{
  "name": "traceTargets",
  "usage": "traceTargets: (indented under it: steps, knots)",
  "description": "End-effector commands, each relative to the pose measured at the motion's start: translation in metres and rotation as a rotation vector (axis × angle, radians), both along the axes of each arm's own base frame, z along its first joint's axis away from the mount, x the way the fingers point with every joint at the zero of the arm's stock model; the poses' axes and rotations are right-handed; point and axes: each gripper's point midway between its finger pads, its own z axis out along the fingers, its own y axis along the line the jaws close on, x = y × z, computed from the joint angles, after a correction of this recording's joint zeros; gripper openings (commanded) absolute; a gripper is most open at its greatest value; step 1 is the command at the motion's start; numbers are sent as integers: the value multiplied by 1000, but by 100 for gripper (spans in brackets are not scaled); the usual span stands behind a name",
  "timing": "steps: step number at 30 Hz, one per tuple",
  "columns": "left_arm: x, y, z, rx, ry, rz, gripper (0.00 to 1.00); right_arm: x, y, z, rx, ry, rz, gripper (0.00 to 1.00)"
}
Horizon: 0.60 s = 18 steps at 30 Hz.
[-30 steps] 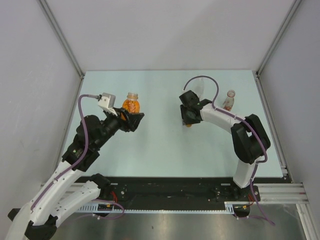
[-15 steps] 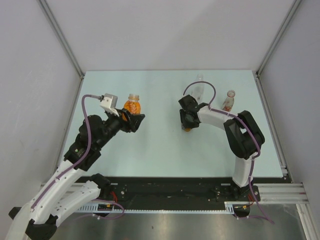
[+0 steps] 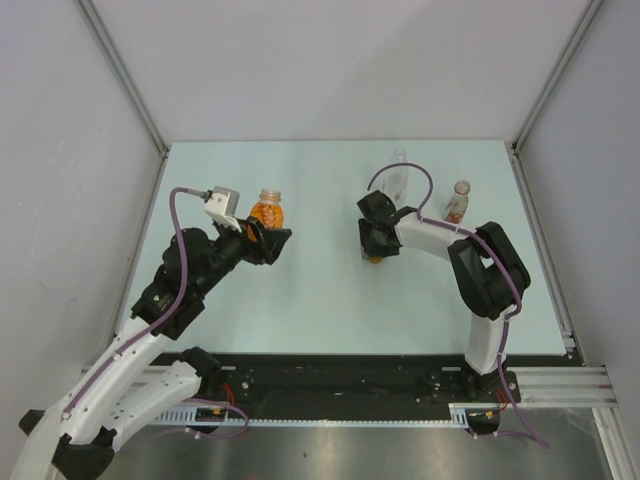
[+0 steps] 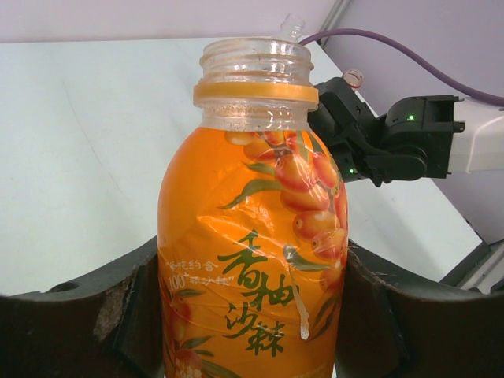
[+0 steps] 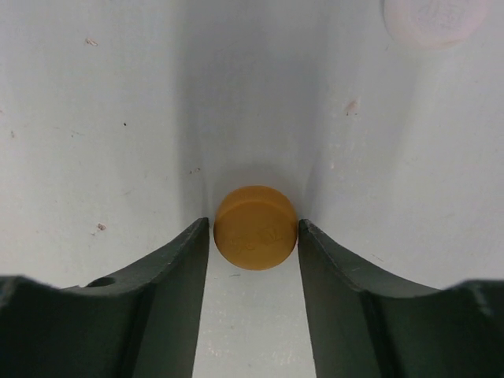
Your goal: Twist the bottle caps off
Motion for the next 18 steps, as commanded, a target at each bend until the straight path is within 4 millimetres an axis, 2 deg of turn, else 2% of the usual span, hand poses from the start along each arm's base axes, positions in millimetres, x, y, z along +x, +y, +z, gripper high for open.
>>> traceTargets:
  steps: [1,7,8,10,11,12,13,14,15,16,18]
  knots:
    - [2,-2,8,-26,-20,-6,11,-2,0,19,-3,-44,-14,55]
    - [1,-4,8,-27,-16,-13,18,-4,-2,26,-14,-59,-23,64]
    - [2,-3,7,-27,-16,-10,18,-2,-3,31,-26,-81,-30,65]
    - [2,-2,8,-27,-19,-6,19,0,-2,54,-3,-138,-42,66]
    - [3,-2,7,-23,-20,-2,19,2,-1,66,11,-168,-49,68]
    - [3,-1,8,-23,-22,0,20,2,3,96,53,-227,-48,70]
    - [3,-1,8,-21,-22,3,20,-1,4,111,64,-245,-47,71]
    - [5,-1,8,-17,-23,8,21,2,7,136,80,-298,-51,73]
    - [6,-1,6,-13,-18,10,21,-7,13,154,88,-323,-30,73]
    - [8,-2,6,-11,-18,13,21,-14,16,184,122,-381,-18,73]
    - [10,-4,3,-9,-9,9,21,-23,16,223,145,-472,-18,74]
